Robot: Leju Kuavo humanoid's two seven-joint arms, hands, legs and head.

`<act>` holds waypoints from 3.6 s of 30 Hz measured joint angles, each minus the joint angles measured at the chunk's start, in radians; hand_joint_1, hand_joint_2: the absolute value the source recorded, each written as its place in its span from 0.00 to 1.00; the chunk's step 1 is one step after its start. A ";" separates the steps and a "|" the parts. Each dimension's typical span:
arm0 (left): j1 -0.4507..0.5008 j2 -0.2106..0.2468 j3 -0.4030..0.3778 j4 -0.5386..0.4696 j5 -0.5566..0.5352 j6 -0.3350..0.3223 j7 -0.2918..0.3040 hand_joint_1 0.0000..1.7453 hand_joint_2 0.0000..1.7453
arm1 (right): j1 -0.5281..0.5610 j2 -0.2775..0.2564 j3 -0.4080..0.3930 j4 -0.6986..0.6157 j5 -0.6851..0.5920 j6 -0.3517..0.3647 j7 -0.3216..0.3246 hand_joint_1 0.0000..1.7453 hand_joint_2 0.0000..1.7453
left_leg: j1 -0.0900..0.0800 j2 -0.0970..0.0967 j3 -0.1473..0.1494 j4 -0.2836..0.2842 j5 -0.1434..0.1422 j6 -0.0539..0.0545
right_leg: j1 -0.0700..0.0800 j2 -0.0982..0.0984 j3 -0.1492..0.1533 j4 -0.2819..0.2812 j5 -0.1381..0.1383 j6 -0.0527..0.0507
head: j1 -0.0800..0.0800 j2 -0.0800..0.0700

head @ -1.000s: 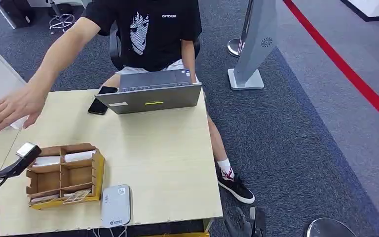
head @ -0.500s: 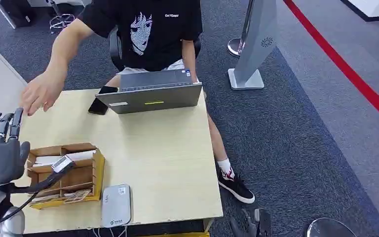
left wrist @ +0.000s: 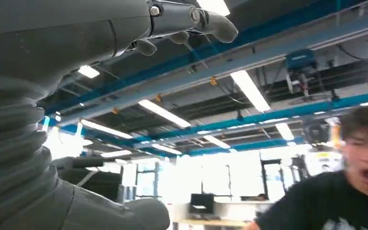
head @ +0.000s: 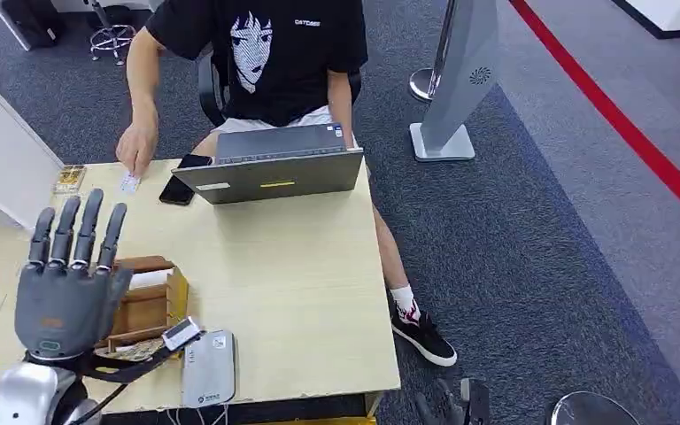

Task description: Pass the card to the sensor for recognition and then transmit it.

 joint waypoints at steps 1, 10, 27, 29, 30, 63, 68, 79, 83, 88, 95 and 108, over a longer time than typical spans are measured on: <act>0.004 0.000 -0.022 0.000 0.000 -0.001 0.003 0.00 1.00 | 0.000 0.000 -0.003 0.000 0.000 0.000 0.000 0.00 1.00 | 0.000 0.000 0.000 0.000 0.000 0.000 | 0.000 0.000 0.000 0.000 0.000 0.000 | 0.000 0.000; 0.086 0.009 -0.170 0.039 0.000 -0.024 0.058 0.00 1.00 | 0.009 -0.002 -0.038 -0.002 -0.009 -0.001 -0.008 0.00 1.00 | 0.000 0.000 0.000 0.000 0.000 0.000 | 0.000 0.000 0.000 0.000 0.000 0.000 | 0.000 0.000; 0.268 0.000 -0.198 0.132 0.018 0.025 0.152 0.00 1.00 | 0.042 -0.008 -0.102 -0.003 -0.020 0.019 -0.006 0.00 1.00 | 0.000 0.000 0.000 0.000 -0.001 0.001 | 0.000 0.000 0.000 0.000 -0.001 0.000 | 0.000 0.000; 0.273 -0.013 -0.162 0.145 0.016 0.060 0.120 0.00 1.00 | 0.042 -0.008 -0.110 -0.003 -0.012 0.043 -0.005 0.00 1.00 | 0.000 0.000 0.000 0.000 -0.001 0.001 | 0.000 0.000 0.000 0.000 -0.001 0.000 | 0.000 0.000; 0.273 -0.023 -0.138 0.152 0.018 0.072 0.098 0.00 1.00 | 0.042 -0.008 -0.114 -0.003 -0.005 0.049 -0.005 0.00 1.00 | 0.000 0.000 0.000 0.000 -0.001 0.001 | 0.000 0.000 0.000 0.000 -0.001 0.000 | 0.000 0.000; 0.201 -0.195 0.491 0.427 0.007 0.194 -0.165 0.00 1.00 | 0.037 0.005 -0.155 -0.008 0.077 0.054 0.005 0.00 1.00 | 0.000 -0.001 0.000 0.000 -0.001 0.000 | 0.000 -0.001 0.000 0.000 -0.001 0.000 | 0.000 0.000; 0.199 -0.221 0.480 0.438 0.005 0.196 -0.169 0.00 1.00 | 0.037 0.005 -0.161 -0.008 0.087 0.054 0.006 0.00 1.00 | 0.000 -0.001 0.000 0.000 -0.001 0.001 | 0.000 -0.001 0.000 0.000 -0.001 0.000 | 0.000 0.000; 0.199 -0.238 0.392 0.438 0.004 0.193 -0.161 0.00 1.00 | 0.034 0.005 -0.174 -0.008 0.093 0.054 0.011 0.00 1.00 | 0.000 -0.001 0.000 0.000 -0.001 0.001 | 0.000 -0.001 0.000 0.000 -0.001 0.000 | 0.000 0.000; 0.201 -0.237 0.352 0.430 0.003 0.190 -0.138 0.00 1.00 | 0.033 0.005 -0.180 -0.008 0.099 0.054 0.011 0.00 1.00 | 0.000 -0.001 0.000 0.000 -0.001 0.001 | 0.000 -0.001 0.001 0.000 -0.001 0.000 | 0.000 0.000; 0.201 -0.237 0.324 0.424 0.003 0.188 -0.134 0.00 1.00 | 0.033 0.005 -0.182 -0.008 0.100 0.054 0.012 0.00 1.00 | 0.000 0.000 0.000 0.000 -0.001 0.001 | 0.000 -0.001 0.001 0.000 -0.001 0.000 | 0.000 0.000; 0.201 -0.233 0.302 0.416 0.003 0.184 -0.118 0.00 1.00 | 0.033 0.005 -0.183 -0.008 0.101 0.055 0.012 0.00 1.00 | 0.000 -0.001 0.000 0.000 -0.001 0.001 | 0.000 -0.001 0.000 0.000 -0.001 0.000 | 0.000 0.000; 0.201 -0.201 0.281 0.415 0.006 0.185 -0.094 1.00 1.00 | 0.027 0.005 -0.190 -0.008 0.116 0.055 0.013 0.00 1.00 | 0.000 0.000 0.000 0.000 -0.001 0.001 | 0.000 -0.001 0.000 0.000 -0.001 0.000 | 0.000 0.000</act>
